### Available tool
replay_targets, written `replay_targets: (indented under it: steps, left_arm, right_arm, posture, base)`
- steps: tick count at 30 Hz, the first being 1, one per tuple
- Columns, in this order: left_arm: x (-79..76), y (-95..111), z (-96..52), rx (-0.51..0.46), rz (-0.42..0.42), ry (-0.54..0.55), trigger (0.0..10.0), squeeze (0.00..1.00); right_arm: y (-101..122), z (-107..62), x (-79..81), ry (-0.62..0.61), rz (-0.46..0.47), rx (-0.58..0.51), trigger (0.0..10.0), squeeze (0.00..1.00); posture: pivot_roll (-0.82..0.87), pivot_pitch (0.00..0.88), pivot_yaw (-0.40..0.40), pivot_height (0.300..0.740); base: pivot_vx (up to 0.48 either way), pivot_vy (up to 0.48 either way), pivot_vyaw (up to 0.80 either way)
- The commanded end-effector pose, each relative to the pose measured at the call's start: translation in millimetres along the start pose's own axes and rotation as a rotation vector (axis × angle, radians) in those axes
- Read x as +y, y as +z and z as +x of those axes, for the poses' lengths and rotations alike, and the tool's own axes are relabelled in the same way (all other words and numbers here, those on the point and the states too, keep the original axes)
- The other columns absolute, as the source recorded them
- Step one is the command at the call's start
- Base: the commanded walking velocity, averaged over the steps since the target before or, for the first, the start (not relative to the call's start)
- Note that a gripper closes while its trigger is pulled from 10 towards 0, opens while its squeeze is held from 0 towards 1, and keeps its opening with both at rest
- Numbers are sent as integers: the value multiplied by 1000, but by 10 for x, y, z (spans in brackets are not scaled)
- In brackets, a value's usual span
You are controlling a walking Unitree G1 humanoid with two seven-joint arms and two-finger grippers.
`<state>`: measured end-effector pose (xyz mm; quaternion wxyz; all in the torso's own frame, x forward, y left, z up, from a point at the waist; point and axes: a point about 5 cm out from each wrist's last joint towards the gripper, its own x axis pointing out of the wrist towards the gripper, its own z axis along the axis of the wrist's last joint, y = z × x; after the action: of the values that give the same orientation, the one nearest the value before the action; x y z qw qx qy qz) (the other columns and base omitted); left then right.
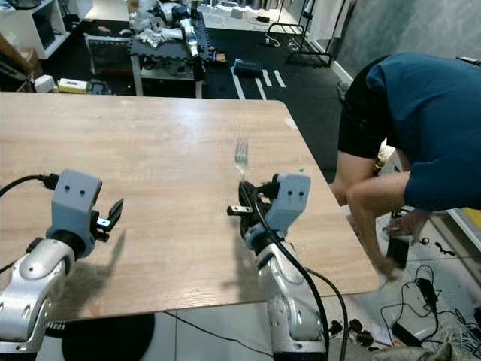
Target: Setting the table
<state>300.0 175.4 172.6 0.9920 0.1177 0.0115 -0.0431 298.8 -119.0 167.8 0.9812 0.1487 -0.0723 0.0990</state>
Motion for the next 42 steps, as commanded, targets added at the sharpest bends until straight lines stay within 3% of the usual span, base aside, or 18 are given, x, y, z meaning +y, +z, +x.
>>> replay_targets:
  steps: [1, 18, 42]
  left_arm:
    - [-62, -45, 7, 13, -39, -17, 10000, 0]
    - [-156, -47, 41, -2, -132, 23, 10000, 0]
    - [-151, -28, 47, -15, -145, 19, 10000, 0]
  right_arm:
    - [-110, -66, -47, -41, -22, 27, 10000, 0]
    - [-152, -61, -177, -91, -61, 38, 10000, 0]
    - [-226, -70, -238, -106, -83, 62, 10000, 0]
  posture:
    - [-3, 0, 32, 740]
    - [-18, 0, 22, 740]
    - [-26, 0, 23, 740]
  base:
    - [0, 0, 0]
    - [0, 0, 0]
    - [-412, 0, 0]
